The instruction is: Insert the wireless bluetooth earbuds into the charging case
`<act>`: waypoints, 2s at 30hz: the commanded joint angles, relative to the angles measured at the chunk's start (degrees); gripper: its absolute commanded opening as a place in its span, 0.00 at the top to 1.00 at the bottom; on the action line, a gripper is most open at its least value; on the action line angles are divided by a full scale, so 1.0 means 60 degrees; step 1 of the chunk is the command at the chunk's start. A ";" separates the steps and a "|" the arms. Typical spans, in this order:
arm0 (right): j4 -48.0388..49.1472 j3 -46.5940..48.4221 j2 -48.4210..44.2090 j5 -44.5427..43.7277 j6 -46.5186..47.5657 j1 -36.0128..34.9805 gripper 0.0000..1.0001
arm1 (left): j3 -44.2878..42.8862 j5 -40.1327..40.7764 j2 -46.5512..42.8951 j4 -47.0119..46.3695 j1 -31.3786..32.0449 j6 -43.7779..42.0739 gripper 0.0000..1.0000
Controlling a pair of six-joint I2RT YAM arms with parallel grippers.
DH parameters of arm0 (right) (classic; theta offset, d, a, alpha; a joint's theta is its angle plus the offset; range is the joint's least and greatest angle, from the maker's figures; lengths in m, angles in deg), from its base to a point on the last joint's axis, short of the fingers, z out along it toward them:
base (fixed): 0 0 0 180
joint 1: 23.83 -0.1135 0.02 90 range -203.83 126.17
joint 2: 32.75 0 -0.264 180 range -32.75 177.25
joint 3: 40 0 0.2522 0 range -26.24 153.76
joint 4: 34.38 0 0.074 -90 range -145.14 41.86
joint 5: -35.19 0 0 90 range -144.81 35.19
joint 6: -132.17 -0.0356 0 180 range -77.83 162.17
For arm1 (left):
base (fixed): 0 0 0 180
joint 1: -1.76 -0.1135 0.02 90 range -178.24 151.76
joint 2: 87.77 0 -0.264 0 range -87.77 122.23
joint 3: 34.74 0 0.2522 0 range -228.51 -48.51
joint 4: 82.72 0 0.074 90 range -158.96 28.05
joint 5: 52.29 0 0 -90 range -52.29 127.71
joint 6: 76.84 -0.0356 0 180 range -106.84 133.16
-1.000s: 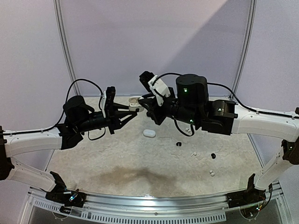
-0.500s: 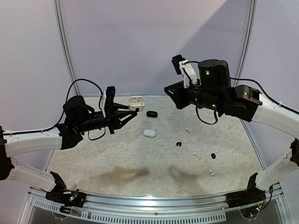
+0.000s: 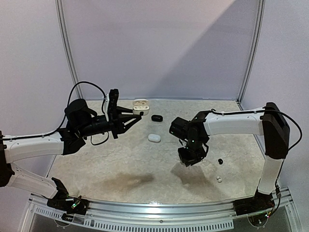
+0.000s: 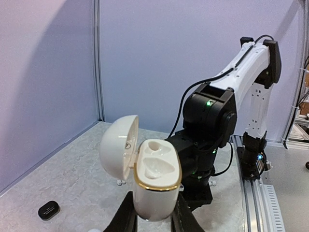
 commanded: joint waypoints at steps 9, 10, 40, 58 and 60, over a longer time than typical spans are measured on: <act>0.0431 -0.0224 0.1170 0.1238 -0.0234 -0.0048 0.71 | -0.0025 -0.0057 -0.0250 0.0075 -0.0112 -0.0065 1.00; 0.0396 -0.0212 0.1170 0.1227 -0.0213 -0.0052 0.67 | -0.0018 -0.0057 -0.0258 0.0074 -0.0123 -0.0061 1.00; 1.2743 -0.1276 -0.3979 0.4473 0.4897 -0.0039 0.34 | -0.0669 -0.2044 0.0078 -0.2252 -0.0508 0.2999 1.00; 1.2268 -0.0267 -0.2984 0.5643 0.4790 -0.0091 0.59 | -0.0743 -0.1876 0.0107 -0.2176 -0.0508 0.3018 1.00; 1.2215 -0.0295 -0.2975 0.5572 0.4802 -0.0093 0.59 | -0.0721 -0.1866 0.0093 -0.2190 -0.0519 0.3018 1.00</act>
